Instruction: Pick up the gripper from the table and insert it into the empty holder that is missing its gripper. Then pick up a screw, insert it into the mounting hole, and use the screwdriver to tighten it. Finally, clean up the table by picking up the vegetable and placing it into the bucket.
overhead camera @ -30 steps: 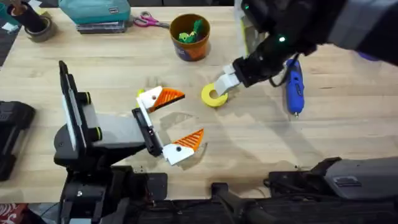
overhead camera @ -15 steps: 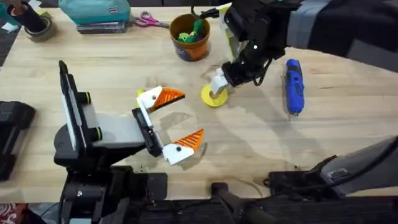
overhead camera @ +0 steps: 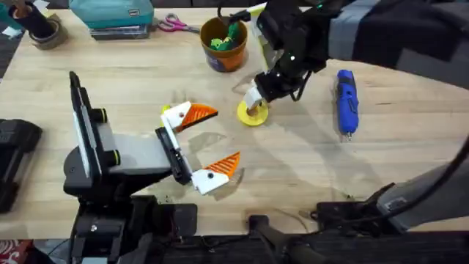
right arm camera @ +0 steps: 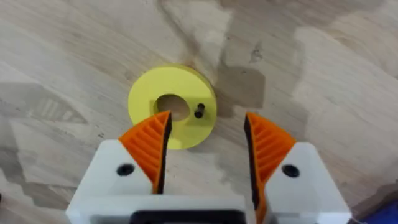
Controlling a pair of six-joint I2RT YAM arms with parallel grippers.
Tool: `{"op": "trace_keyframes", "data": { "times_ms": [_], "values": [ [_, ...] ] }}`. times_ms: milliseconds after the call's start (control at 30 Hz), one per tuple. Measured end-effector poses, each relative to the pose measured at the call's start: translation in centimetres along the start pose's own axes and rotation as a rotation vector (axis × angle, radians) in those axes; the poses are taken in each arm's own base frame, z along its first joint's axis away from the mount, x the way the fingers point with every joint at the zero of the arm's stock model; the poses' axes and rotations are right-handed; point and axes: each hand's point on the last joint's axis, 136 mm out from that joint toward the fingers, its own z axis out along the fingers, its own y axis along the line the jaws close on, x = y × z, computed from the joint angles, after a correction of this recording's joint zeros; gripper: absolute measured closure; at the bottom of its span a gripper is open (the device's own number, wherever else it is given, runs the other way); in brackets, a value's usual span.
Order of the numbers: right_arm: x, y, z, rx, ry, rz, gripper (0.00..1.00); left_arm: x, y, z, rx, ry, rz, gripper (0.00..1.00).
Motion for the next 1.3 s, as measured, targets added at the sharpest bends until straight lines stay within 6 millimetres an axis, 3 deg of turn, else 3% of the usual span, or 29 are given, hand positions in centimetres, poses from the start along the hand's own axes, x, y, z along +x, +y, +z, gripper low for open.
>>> {"op": "trace_keyframes", "data": {
  "times_ms": [700,1300],
  "values": [
    [-0.2,0.3,1.2,0.044,0.004,-0.013,0.604,0.0,0.0,0.0,0.0,0.0,0.0,0.016],
    [-0.1,0.2,1.6,0.048,0.013,0.009,0.764,0.0,0.0,0.0,0.0,0.0,0.0,0.015]
  ]
}}
